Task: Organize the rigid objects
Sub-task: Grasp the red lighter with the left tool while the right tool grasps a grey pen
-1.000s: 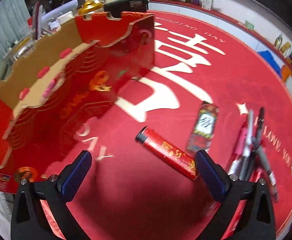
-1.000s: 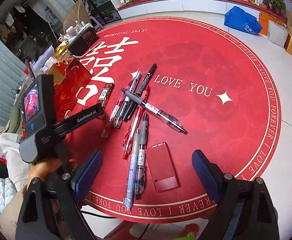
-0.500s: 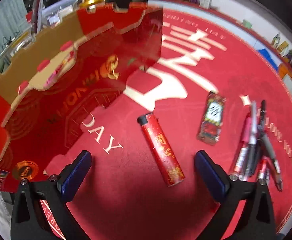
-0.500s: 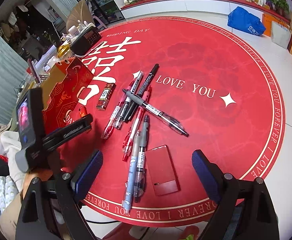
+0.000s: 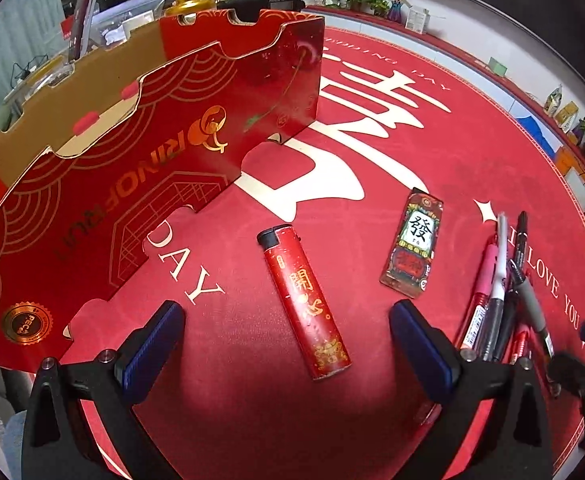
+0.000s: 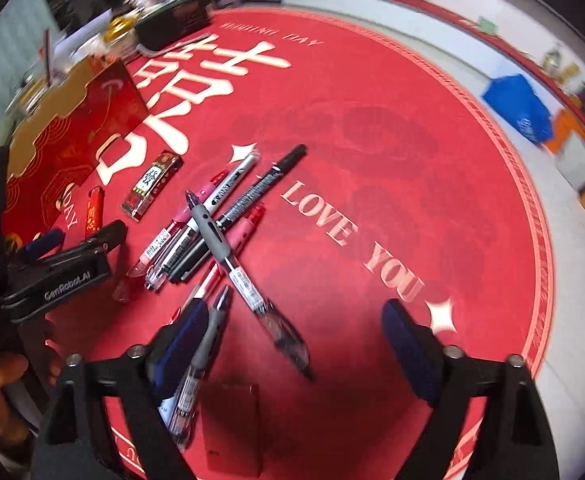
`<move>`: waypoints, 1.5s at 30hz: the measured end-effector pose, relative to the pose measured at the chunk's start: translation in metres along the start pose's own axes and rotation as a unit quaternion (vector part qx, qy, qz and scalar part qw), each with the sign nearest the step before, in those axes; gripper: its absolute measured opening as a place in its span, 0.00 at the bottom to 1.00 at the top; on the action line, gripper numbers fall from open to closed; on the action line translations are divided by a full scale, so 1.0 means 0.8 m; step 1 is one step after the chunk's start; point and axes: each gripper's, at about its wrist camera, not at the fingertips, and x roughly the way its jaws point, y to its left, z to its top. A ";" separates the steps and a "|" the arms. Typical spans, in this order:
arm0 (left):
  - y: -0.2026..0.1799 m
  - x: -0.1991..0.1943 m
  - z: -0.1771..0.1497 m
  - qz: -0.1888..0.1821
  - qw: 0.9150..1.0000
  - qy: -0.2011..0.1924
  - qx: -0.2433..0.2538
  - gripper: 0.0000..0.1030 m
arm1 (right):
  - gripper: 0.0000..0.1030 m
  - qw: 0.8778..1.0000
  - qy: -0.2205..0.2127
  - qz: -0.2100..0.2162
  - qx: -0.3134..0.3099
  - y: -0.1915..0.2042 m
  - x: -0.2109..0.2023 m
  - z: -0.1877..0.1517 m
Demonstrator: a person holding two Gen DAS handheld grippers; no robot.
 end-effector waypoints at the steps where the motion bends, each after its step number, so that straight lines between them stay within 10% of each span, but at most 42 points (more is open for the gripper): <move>1: 0.000 0.000 0.000 0.000 1.000 -0.002 -0.001 1.00 | 0.73 1.000 0.006 0.006 -0.009 0.003 0.006 0.004; 5: 0.001 -0.003 -0.003 0.000 1.000 -0.005 -0.002 1.00 | 0.53 0.998 0.025 0.002 -0.061 0.025 0.025 0.012; 9: 0.000 -0.004 -0.005 0.001 1.000 -0.012 -0.002 1.00 | 0.11 0.997 0.033 -0.011 -0.072 0.035 0.026 0.015; 16: -0.011 -0.001 0.002 -0.013 0.999 -0.018 0.028 1.00 | 0.11 0.999 0.029 -0.014 0.025 -0.014 0.012 -0.012; 27: -0.016 0.001 0.004 -0.011 1.000 -0.019 0.014 0.99 | 0.11 0.999 0.032 -0.033 0.013 -0.009 0.009 -0.015; 30: -0.023 -0.008 0.004 -0.034 0.998 -0.028 0.047 0.74 | 0.11 0.999 0.025 -0.036 0.017 -0.006 0.009 -0.016; 32: -0.029 -0.016 0.002 -0.052 0.995 -0.030 0.076 0.20 | 0.10 0.999 0.018 -0.014 0.039 -0.011 0.005 -0.021; 37: -0.011 -0.027 -0.002 -0.093 0.994 -0.002 0.064 0.20 | 0.10 0.998 -0.018 -0.005 0.061 -0.012 -0.026 -0.034; 45: 0.002 -0.082 -0.033 -0.070 0.990 -0.065 0.099 0.20 | 0.10 0.994 -0.059 0.018 0.092 0.003 -0.069 -0.060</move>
